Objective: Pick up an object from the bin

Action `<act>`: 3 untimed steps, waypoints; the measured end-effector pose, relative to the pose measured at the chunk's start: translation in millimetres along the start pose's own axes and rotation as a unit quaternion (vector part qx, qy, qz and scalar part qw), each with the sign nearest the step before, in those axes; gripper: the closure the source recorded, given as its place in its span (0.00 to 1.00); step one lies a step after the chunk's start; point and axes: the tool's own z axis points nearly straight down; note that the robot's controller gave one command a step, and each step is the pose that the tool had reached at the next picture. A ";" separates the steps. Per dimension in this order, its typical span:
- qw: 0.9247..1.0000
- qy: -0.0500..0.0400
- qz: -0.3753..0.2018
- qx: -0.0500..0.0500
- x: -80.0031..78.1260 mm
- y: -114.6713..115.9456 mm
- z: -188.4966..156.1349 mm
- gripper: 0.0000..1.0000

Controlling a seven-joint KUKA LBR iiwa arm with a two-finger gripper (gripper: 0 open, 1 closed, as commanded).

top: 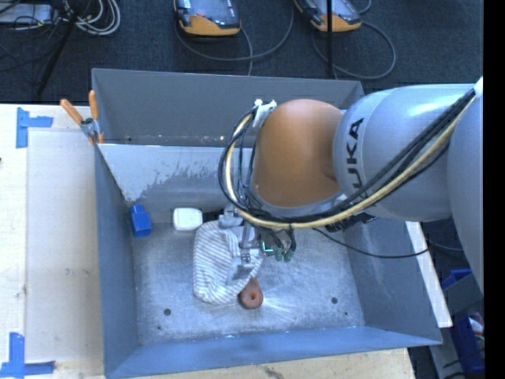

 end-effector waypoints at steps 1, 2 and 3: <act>1.000 -0.004 0.001 0.000 -1.8 -0.5 -4.3 0.00; 0.999 -0.010 -0.041 -0.007 -39.4 -18.5 90.6 1.00; 0.999 -0.010 -0.041 -0.007 -39.4 -18.5 90.6 1.00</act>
Offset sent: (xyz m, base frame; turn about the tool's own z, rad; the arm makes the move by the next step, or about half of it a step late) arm 0.0331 -0.0261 -0.1020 -0.0805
